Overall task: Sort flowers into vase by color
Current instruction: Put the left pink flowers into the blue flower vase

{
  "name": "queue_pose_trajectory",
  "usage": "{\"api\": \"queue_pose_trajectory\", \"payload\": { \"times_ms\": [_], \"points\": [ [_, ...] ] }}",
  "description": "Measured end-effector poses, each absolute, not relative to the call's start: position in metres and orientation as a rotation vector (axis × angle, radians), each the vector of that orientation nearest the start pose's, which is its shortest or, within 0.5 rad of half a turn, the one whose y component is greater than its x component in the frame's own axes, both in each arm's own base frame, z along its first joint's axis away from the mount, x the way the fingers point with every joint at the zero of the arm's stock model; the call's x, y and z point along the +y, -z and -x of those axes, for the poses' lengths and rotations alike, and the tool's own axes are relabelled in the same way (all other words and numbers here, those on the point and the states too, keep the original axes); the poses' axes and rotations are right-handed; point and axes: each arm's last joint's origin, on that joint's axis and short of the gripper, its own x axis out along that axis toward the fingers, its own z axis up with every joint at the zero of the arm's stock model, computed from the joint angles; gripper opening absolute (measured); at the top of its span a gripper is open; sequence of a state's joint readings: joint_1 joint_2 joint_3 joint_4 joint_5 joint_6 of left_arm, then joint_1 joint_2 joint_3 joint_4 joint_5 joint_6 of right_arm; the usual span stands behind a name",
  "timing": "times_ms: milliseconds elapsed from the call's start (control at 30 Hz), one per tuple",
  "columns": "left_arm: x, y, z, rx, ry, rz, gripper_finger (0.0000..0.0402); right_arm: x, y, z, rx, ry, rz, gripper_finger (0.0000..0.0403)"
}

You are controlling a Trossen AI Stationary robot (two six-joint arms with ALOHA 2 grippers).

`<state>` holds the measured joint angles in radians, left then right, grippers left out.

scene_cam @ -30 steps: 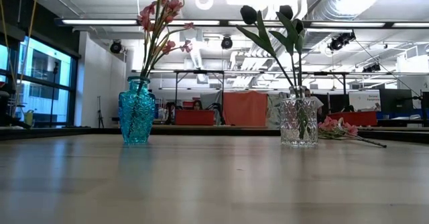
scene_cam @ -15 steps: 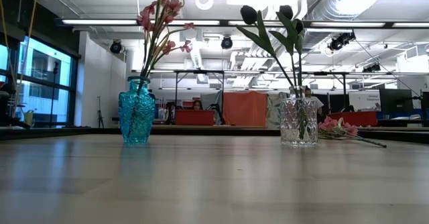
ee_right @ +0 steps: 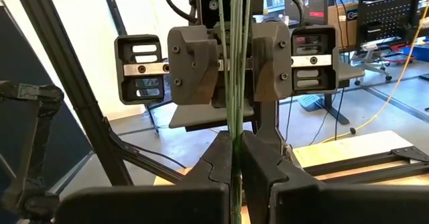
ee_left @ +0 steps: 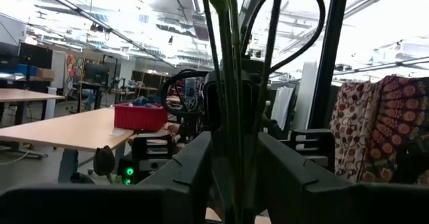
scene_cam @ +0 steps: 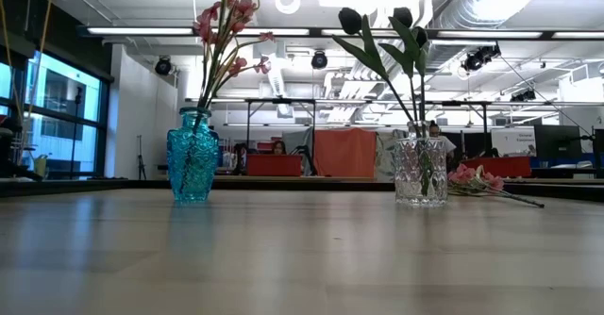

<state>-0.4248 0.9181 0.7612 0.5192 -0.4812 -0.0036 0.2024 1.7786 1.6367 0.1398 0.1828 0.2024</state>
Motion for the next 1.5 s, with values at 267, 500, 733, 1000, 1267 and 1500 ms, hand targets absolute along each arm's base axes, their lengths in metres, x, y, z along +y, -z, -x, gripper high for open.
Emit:
{"api": "queue_pose_trajectory", "payload": {
  "times_ms": [267, 500, 733, 1000, 1267, 1500],
  "points": [
    [-0.070, -0.367, -0.186, -0.324, -0.059, 0.140, 0.0067, 0.080, -0.386, -0.414, 0.004, -0.020, -0.200, 0.0005],
    [-0.069, -0.369, -0.184, -0.330, -0.065, 0.104, 0.0006, 0.079, -0.386, -0.414, 0.004, -0.018, -0.225, 0.0007],
    [-0.066, -0.368, -0.182, -0.306, -0.115, 0.091, 0.0002, 0.079, -0.386, -0.414, 0.004, -0.004, -0.299, 0.0076],
    [-0.047, -0.367, -0.139, -0.168, -0.258, 0.102, 0.0001, 0.073, -0.410, -0.394, -0.034, 0.081, -0.235, 0.0235],
    [-0.026, -0.336, -0.100, 0.064, -0.497, 0.177, 0.0001, 0.070, -0.431, -0.357, 0.062, 0.095, -0.253, 0.0297],
    [-0.030, -0.304, -0.110, 0.066, -0.534, 0.203, 0.0000, 0.075, -0.425, -0.350, 0.146, 0.121, -0.266, 0.0298]
  ]
}}
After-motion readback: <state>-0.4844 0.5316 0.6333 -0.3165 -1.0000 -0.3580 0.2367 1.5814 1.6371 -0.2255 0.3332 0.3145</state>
